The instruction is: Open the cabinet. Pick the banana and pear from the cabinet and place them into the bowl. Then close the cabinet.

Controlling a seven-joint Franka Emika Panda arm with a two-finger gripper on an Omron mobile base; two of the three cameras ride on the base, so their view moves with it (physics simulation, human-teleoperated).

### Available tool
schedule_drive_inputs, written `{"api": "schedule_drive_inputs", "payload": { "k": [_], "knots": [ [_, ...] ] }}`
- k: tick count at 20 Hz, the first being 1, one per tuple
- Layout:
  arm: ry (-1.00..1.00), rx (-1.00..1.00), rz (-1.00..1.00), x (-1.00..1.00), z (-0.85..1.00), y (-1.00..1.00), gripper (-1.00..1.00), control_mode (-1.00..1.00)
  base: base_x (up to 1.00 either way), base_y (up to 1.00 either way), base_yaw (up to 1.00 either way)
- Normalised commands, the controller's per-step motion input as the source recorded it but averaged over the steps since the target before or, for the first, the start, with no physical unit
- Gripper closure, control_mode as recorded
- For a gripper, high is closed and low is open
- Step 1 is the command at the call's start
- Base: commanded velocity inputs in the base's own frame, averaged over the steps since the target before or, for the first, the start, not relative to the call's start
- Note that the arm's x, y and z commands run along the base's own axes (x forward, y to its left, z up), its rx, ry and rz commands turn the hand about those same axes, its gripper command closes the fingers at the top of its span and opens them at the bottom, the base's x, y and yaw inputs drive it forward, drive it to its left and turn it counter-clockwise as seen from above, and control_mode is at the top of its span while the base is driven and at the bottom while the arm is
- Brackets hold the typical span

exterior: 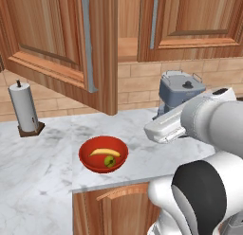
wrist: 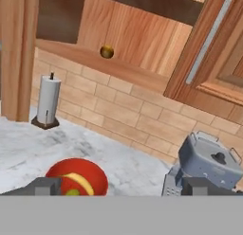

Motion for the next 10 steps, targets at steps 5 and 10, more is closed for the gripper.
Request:
{"api": "schedule_drive_inputs", "payload": {
  "k": [5,10],
  "knots": [
    [0.00,-0.01,0.09,-0.23,0.00,0.38,-1.00,-1.00,0.00,0.00,0.00],
    [-0.01,-0.02,0.08,-0.21,0.00,0.41,-1.00,-1.00,0.00,0.00,0.00]
  ]
}}
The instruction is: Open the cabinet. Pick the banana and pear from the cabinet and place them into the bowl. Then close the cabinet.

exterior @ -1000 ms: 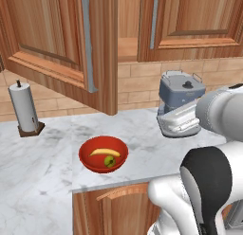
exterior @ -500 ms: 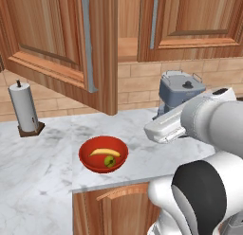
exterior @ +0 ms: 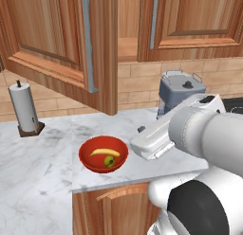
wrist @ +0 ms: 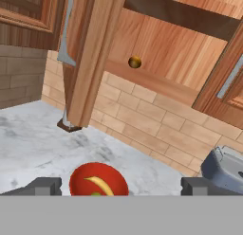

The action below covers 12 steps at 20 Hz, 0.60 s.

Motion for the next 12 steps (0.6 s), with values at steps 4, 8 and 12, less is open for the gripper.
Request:
{"api": "schedule_drive_inputs", "payload": {
  "k": [4,8,12],
  "knots": [
    [0.00,-0.03,0.07,-0.14,0.00,0.46,-1.00,-1.00,0.00,0.00,0.00],
    [0.00,-0.03,0.06,-0.09,0.00,0.44,-1.00,-1.00,0.00,0.00,0.00],
    [-0.04,-0.03,0.03,-0.04,0.00,0.41,-1.00,-1.00,0.00,0.00,0.00]
  ]
}}
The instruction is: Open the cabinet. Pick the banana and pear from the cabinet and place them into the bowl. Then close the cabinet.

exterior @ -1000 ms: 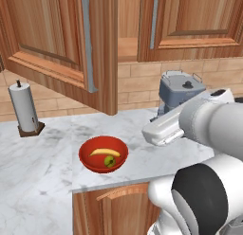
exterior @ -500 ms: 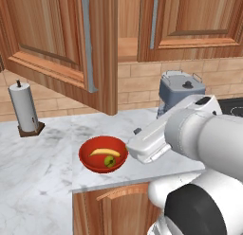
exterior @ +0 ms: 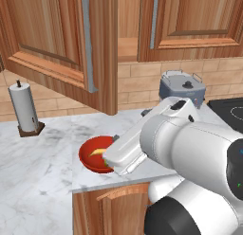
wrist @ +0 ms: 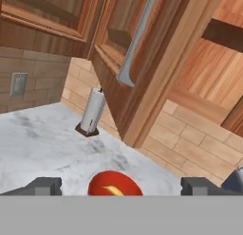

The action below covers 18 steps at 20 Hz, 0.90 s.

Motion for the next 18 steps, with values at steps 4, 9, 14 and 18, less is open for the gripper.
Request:
{"api": "schedule_drive_inputs", "payload": {
  "k": [4,9,14,18],
  "knots": [
    [-0.07,-0.05,0.01,0.00,0.00,0.47,-1.00,-1.00,0.00,0.00,0.00],
    [-0.05,-0.08,0.00,0.00,0.00,0.47,-1.00,-1.00,0.00,0.00,0.00],
    [0.00,-0.06,0.00,0.00,0.00,0.43,-1.00,-1.00,0.00,0.00,0.00],
    [0.00,-0.04,0.00,0.13,0.00,0.34,-1.00,-1.00,0.00,0.00,0.00]
  ]
}}
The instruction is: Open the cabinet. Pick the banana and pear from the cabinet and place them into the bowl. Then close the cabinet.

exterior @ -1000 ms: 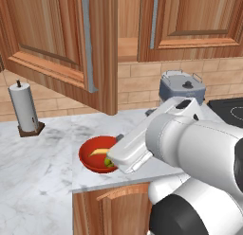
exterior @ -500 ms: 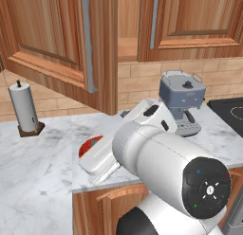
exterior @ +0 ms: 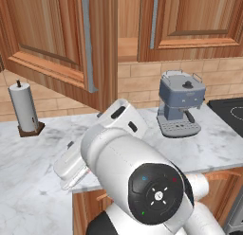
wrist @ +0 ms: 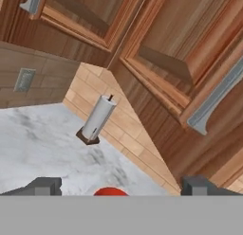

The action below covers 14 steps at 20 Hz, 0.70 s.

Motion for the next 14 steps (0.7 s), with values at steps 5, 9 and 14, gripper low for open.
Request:
{"api": "schedule_drive_inputs", "payload": {
  "k": [5,9,14],
  "knots": [
    [-0.01,-0.04,0.00,0.19,0.01,0.32,-1.00,-1.00,0.00,0.00,0.00],
    [0.00,-0.02,0.00,0.31,0.02,0.29,-1.00,-1.00,0.00,0.00,0.00],
    [0.00,0.00,0.00,0.39,0.04,0.14,-1.00,-1.00,0.00,0.00,0.00]
  ]
}}
